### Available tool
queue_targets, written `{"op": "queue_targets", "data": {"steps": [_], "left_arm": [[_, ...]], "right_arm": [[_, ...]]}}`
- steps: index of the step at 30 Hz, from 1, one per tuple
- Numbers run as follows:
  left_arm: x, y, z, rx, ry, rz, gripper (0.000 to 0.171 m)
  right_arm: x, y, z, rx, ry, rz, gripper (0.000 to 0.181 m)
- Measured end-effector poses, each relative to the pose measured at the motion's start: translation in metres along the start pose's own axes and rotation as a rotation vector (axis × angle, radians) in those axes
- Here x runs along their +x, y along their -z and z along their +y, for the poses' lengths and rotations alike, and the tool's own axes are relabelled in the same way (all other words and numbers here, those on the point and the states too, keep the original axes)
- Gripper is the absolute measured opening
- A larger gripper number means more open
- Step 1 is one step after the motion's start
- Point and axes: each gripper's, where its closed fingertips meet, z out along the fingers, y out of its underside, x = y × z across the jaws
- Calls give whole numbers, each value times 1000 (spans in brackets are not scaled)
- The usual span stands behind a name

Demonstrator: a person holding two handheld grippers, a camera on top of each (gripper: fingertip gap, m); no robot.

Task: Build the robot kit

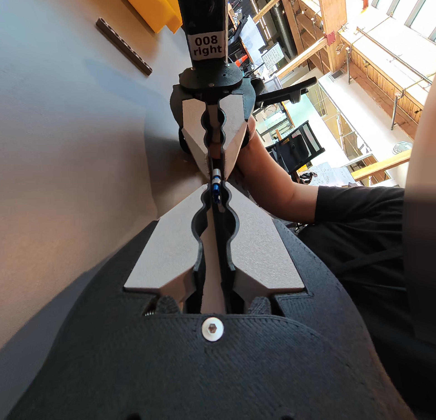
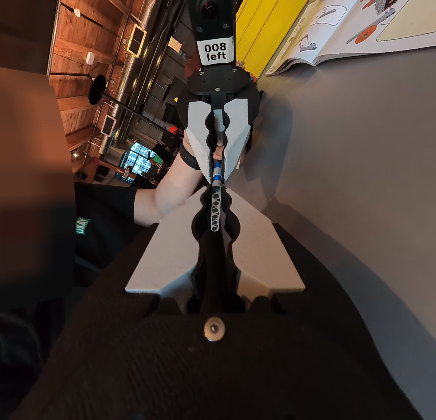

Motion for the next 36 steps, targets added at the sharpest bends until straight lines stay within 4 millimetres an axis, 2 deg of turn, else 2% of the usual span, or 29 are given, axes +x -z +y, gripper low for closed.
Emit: {"op": "queue_targets", "data": {"steps": [11, 14, 19, 28, 30, 33, 36], "left_arm": [[-1, -2, 18, -91, -15, 23, 5], [-6, -3, 27, -132, -34, -6, 5], [-9, -5, 30, -139, -37, -4, 6], [-6, -2, 7, 19, -26, 8, 6], [-5, 0, -1, 74, -22, 16, 6], [-2, 9, -22, 196, 10, 58, 5], [-2, 13, -31, 247, 43, 77, 5]], "right_arm": [[2, -8, 19, -126, 39, 21, 2], [9, -12, 27, -183, 46, 66, 2], [12, -14, 31, -207, 52, 86, 3], [8, -7, 9, -55, 98, 87, 4], [6, -4, 1, 1, 112, 83, 4], [1, -1, -23, 166, 112, 60, 5], [0, 0, -31, 214, 95, 40, 6]]}}
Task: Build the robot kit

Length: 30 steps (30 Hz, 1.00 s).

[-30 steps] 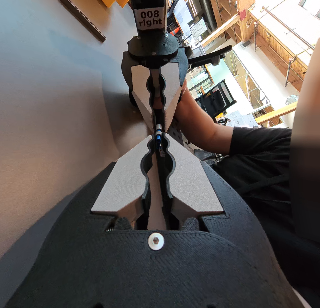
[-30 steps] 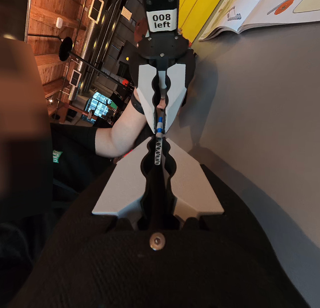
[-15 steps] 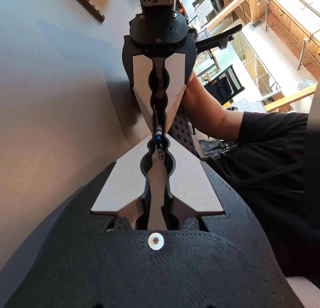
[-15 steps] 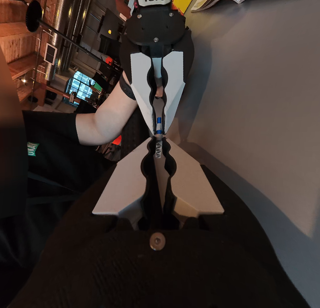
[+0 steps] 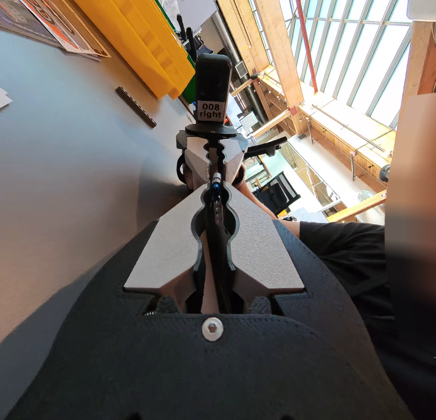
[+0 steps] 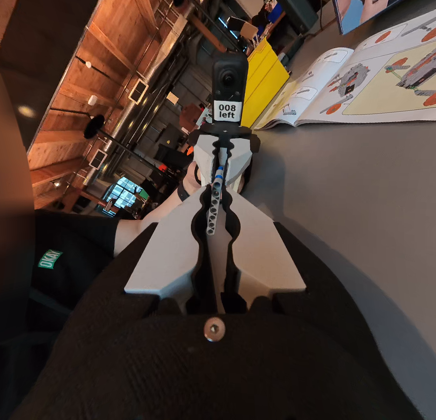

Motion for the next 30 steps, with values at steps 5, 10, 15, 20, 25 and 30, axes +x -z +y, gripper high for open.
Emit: {"op": "queue_targets", "data": {"steps": [5, 10, 15, 20, 25, 30], "left_arm": [[-2, 3, -5, 31, 5, -19, 5], [-7, 2, -7, 46, 7, -48, 5], [-7, 3, -6, 49, 0, -59, 5], [-7, 1, -7, 46, 24, -36, 5], [-5, 1, -7, 47, 11, -35, 5], [-5, 1, -8, 55, 30, -24, 6]], "right_arm": [[1, 2, -1, 10, 15, 23, 6], [7, 4, -2, 18, -1, 47, 5], [7, 3, -1, 18, -20, 40, 5], [7, 5, -2, 20, -49, 24, 4], [6, 8, -6, 41, -44, 18, 5], [6, 12, -11, 79, -58, 10, 5]]}}
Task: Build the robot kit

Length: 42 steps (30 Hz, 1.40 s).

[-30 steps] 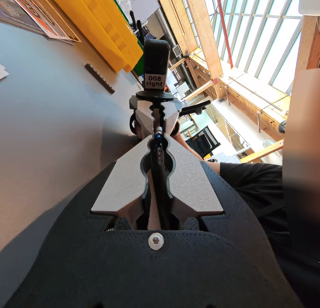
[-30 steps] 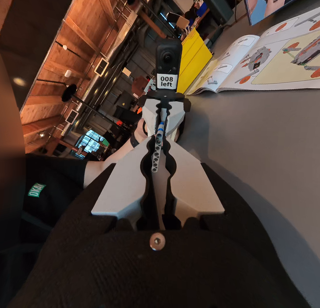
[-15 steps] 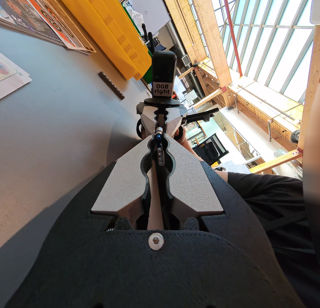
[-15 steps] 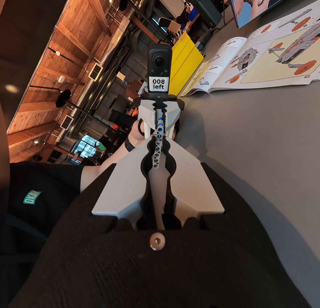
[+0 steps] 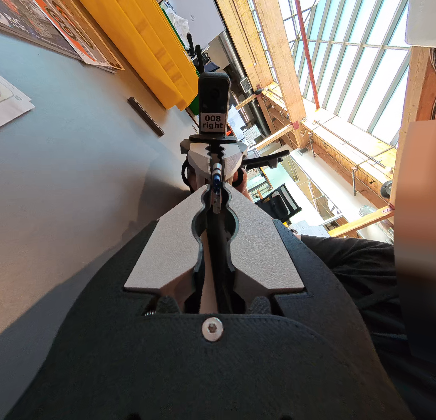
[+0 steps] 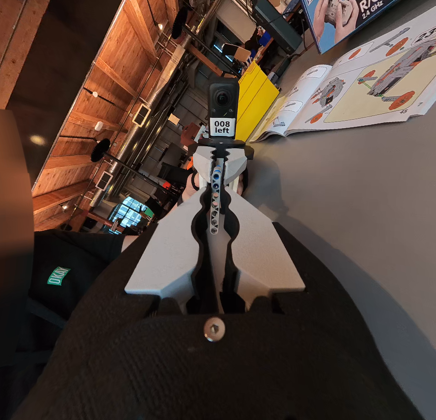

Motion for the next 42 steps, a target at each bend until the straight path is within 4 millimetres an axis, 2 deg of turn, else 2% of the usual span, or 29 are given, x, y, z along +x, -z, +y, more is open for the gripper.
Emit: {"op": "queue_targets", "data": {"steps": [21, 34, 42], "left_arm": [[2, 0, 0, -10, -56, -28, 5], [-7, -1, -1, 14, -46, -85, 5], [0, -4, -5, 78, 25, -1, 5]], "right_arm": [[-1, -2, 2, -6, -23, -24, 5], [8, -2, 1, -5, 3, 46, 5], [1, 0, -2, 13, -21, -10, 5]]}}
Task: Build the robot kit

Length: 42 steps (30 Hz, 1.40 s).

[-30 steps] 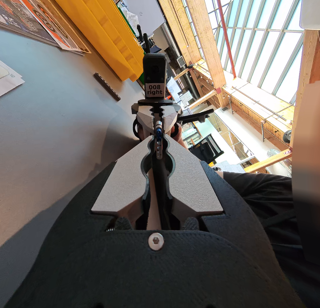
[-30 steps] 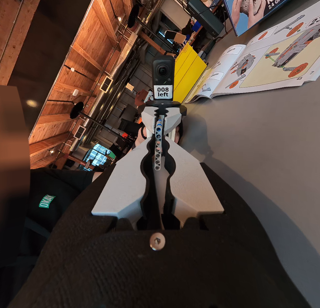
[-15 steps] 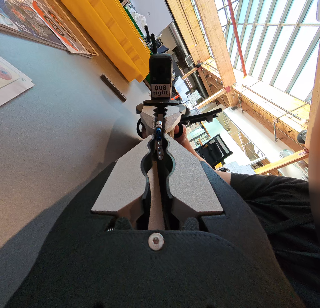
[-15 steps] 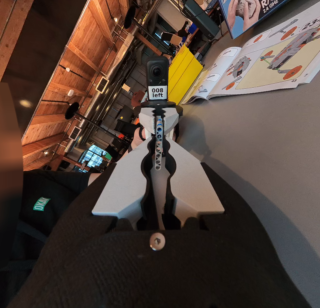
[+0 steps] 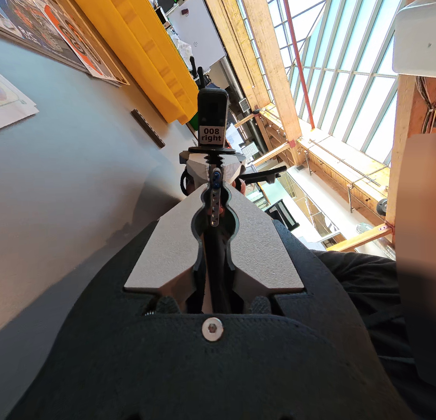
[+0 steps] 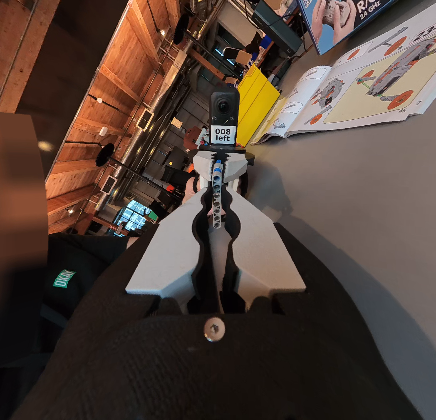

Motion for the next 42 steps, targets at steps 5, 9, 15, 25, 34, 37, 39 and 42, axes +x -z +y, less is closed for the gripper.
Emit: {"op": "queue_targets", "data": {"steps": [5, 9, 15, 25, 34, 37, 39, 42], "left_arm": [[4, -1, -1, 21, -2, 24, 5], [-1, 0, 0, 6, -44, -29, 5], [-3, -3, 7, -42, -85, -60, 4], [-6, 2, 19, -167, -124, -92, 5], [-7, 3, 25, -211, -101, -76, 4], [-11, 9, 30, -276, -164, -133, 6], [-17, 12, 35, -330, -211, -187, 6], [-24, 18, 42, -402, -242, -251, 6]], "right_arm": [[-4, 0, -2, 17, -20, -38, 4], [1, -1, 0, 1, 19, 18, 4], [2, -2, 1, -7, 69, 48, 4], [6, -4, 15, -110, 184, 103, 5], [12, 1, 16, -147, 183, 141, 5], [36, 16, 26, -292, 140, 319, 5], [45, 24, 31, -410, 161, 466, 6], [43, 28, 28, -573, 213, 648, 6]]}}
